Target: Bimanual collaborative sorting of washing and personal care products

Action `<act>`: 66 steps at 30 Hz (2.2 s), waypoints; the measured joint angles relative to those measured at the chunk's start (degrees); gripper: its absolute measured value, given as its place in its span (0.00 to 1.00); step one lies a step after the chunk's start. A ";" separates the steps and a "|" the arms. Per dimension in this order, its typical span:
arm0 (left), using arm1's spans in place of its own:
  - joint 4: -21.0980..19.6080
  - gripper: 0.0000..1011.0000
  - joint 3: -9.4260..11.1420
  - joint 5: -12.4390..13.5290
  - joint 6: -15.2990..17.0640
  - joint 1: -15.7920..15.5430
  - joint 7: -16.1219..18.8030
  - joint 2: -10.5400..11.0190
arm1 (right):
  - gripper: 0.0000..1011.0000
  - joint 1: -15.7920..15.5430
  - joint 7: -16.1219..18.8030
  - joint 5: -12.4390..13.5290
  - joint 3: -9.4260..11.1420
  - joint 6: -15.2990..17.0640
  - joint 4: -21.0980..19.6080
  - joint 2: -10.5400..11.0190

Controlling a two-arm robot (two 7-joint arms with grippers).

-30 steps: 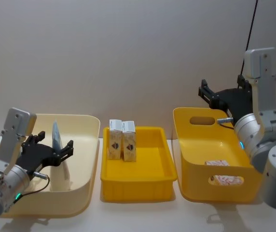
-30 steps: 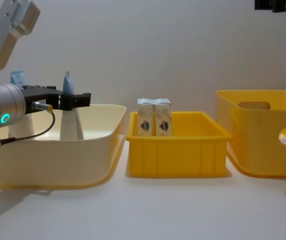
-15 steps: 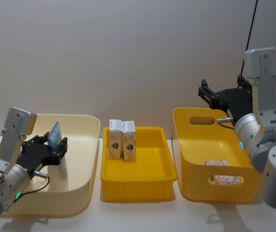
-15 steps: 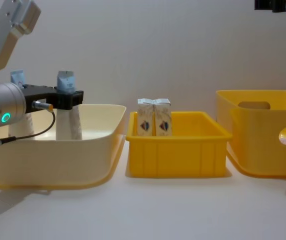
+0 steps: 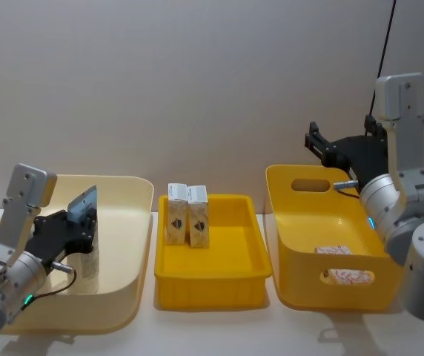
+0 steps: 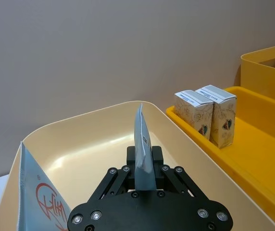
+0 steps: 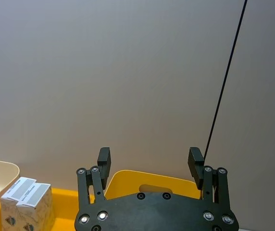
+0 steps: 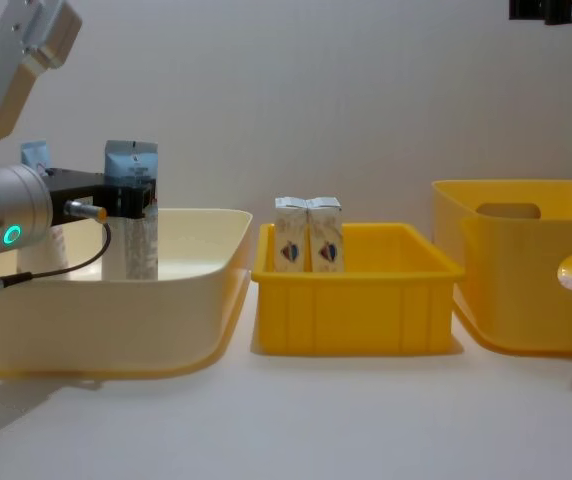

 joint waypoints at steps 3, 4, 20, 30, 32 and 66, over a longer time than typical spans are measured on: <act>0.01 0.18 0.00 0.02 0.00 -0.01 0.02 0.00 | 0.99 0.00 0.00 0.00 0.00 0.00 0.00 0.00; 0.01 0.18 0.00 0.02 0.00 -0.01 0.02 0.00 | 0.99 0.00 0.00 0.00 0.00 0.00 0.00 0.00; 0.00 0.18 0.00 0.02 0.00 -0.01 0.01 0.00 | 0.99 0.00 0.00 0.00 0.00 0.00 0.00 0.00; 0.00 0.18 0.00 0.01 0.01 -0.01 0.01 0.00 | 0.99 0.00 0.00 0.00 0.00 0.00 0.00 0.00; 0.00 0.18 0.00 0.01 0.01 -0.01 0.01 0.00 | 0.99 0.00 0.00 0.00 0.00 0.00 0.00 0.00; 1.36 0.18 -1.30 1.24 -7.06 -7.71 -4.15 -0.40 | 0.99 0.00 0.00 0.00 0.00 0.00 0.00 0.00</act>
